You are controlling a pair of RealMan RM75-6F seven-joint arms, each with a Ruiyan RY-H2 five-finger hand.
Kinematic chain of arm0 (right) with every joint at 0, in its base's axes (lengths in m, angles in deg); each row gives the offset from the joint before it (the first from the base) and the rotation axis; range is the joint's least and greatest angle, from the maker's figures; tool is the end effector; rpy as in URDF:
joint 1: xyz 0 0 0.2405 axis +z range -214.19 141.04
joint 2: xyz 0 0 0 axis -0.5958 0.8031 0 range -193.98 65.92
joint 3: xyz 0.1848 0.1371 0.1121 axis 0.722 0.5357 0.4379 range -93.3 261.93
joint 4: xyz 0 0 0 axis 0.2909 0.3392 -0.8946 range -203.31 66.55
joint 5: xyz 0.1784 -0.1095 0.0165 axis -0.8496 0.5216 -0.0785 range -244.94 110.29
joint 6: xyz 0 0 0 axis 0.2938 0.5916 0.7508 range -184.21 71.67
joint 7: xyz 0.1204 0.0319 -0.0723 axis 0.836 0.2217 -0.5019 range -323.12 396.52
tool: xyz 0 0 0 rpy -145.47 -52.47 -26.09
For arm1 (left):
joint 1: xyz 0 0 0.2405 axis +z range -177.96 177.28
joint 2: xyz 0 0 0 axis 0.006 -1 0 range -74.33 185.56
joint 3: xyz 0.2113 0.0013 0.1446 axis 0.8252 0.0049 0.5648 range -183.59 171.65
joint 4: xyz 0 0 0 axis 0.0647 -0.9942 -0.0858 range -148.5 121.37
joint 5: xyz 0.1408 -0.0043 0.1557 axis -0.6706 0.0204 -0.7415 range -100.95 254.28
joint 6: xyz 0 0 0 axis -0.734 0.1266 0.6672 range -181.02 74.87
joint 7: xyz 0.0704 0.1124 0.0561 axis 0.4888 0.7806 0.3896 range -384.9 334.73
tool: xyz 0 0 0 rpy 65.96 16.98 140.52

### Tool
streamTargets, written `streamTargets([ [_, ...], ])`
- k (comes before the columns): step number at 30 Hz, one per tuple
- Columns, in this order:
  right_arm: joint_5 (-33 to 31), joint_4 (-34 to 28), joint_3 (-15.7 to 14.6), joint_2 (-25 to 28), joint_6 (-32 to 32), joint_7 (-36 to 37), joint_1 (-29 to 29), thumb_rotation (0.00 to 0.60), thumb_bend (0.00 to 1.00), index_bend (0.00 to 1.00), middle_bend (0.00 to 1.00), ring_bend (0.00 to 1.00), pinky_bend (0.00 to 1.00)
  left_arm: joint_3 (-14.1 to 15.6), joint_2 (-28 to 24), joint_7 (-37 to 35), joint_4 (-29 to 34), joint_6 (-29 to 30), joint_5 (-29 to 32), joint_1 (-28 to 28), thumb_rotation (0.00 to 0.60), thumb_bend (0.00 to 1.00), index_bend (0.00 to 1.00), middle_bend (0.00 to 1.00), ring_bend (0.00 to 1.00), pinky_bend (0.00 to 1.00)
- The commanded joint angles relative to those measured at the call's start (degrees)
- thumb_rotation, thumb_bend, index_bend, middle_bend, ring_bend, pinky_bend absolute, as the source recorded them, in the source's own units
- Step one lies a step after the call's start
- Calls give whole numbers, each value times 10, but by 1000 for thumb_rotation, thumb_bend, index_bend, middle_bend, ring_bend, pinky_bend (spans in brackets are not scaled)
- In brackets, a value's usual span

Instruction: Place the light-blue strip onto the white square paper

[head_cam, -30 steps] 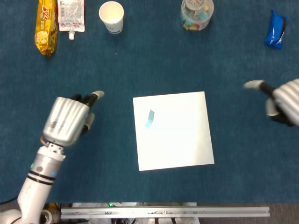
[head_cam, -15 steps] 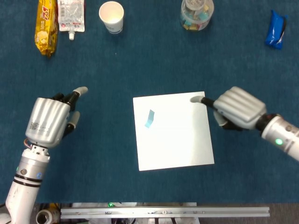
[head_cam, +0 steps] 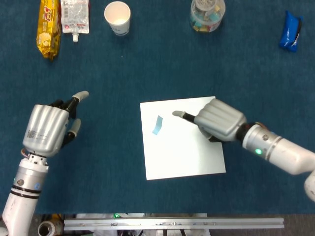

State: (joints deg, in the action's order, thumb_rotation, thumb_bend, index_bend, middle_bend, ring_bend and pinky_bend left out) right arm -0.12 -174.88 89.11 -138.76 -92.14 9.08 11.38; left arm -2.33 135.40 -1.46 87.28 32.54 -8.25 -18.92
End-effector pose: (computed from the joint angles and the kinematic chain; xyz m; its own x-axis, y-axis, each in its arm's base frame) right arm -0.1037 -0.2710 -0.0120 0.6937 -0.4155 0.5883 -0.6452 -0.7215 0.2513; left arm -0.2090 0.2061 0.0563 0.4146 0.0366 0.9093 0.8829 -0.2582 -0.3922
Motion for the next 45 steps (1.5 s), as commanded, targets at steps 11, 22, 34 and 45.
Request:
streamTargets([
  [11, -130, -12, -47, -56, -48, -114, 59, 600, 1000, 0, 1000, 1000, 1000, -12, -8, 8, 11, -22, -1, 11, 600, 380, 217, 572, 571, 831],
  [22, -215, -5, -70, -73, -33, -130, 121, 589, 1000, 6, 1000, 1000, 1000, -20, -11, 19, 24, -33, -3, 19, 600, 380, 218, 572, 571, 831],
  [34, -275, 13, -93, -91, -33, -123, 173, 589, 1000, 51, 1000, 1000, 1000, -29, -15, 28, 32, -45, 0, 24, 600, 381, 218, 572, 568, 831],
  [45, -306, 41, -101, -123, -33, -107, 207, 587, 1000, 54, 1000, 1000, 1000, -36, -18, 26, 32, -53, 4, 28, 600, 380, 217, 572, 567, 831],
])
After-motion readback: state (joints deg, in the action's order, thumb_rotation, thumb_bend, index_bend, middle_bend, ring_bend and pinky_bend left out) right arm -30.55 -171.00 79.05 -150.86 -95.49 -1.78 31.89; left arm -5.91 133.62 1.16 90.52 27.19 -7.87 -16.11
